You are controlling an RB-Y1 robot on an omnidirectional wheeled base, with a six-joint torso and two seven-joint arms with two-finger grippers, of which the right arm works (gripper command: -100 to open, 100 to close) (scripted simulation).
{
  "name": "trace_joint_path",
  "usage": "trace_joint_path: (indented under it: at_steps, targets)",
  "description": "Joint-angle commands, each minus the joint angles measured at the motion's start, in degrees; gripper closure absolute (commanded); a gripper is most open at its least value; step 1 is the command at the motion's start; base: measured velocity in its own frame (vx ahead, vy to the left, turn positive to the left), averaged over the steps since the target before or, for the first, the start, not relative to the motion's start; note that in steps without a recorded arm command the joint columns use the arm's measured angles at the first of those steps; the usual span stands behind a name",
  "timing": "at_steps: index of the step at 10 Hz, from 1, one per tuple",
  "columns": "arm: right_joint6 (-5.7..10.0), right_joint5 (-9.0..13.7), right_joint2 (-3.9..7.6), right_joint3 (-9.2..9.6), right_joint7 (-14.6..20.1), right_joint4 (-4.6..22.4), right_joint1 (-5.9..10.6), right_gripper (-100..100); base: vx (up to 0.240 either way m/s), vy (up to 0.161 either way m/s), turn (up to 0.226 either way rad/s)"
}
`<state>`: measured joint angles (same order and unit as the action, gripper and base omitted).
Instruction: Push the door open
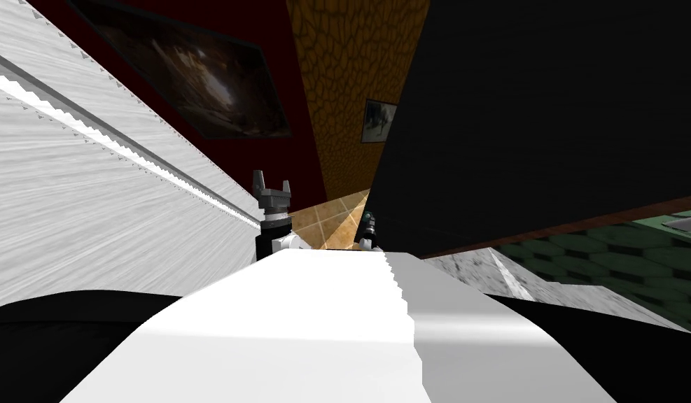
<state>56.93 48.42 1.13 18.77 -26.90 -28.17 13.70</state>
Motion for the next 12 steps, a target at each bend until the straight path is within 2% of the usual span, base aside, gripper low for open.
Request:
trace_joint_path:
  at_steps: [1, 4, 5, 6, 7, 8, 9, 10, 11, 12]
  targets:
    - [0.45, 0.9, 0.70, -0.59, -0.5, -0.2, 0.68, 100, 0.144, 0.039, -0.026]
    - [1.03, 3.0, 1.14, -1.50, -1.3, -0.2, 0.88, 100, 0.205, 0.015, -0.035]
    - [1.00, 4.2, 2.00, 0.26, -3.2, -2.9, -1.13, -100, 0.001, -0.032, -0.023]
    - [1.00, 4.2, 2.00, 0.26, -3.2, -2.9, -1.13, -100, -0.146, -0.050, 0.002]
    - [1.49, 5.0, 1.84, 1.07, -3.9, -3.3, -1.42, -100, -0.170, -0.043, -0.001]
    - [2.01, 5.8, 1.36, 1.93, -4.7, -3.8, -1.72, -100, -0.202, -0.028, -0.005]
    - [2.77, 7.1, -0.03, 3.20, -5.9, -4.4, -2.17, -100, -0.234, 0.030, -0.003]
    - [2.77, 7.1, -0.03, 3.20, -5.9, -4.4, -2.17, -100, -0.175, 0.017, -0.005]
    - [3.41, 8.1, -1.91, 4.26, -6.9, -5.0, -2.54, -100, -0.127, 0.015, 0.010]
    - [3.71, 8.6, -3.12, 4.76, -7.3, -5.3, -2.72, -100, -0.130, 0.083, 0.021]
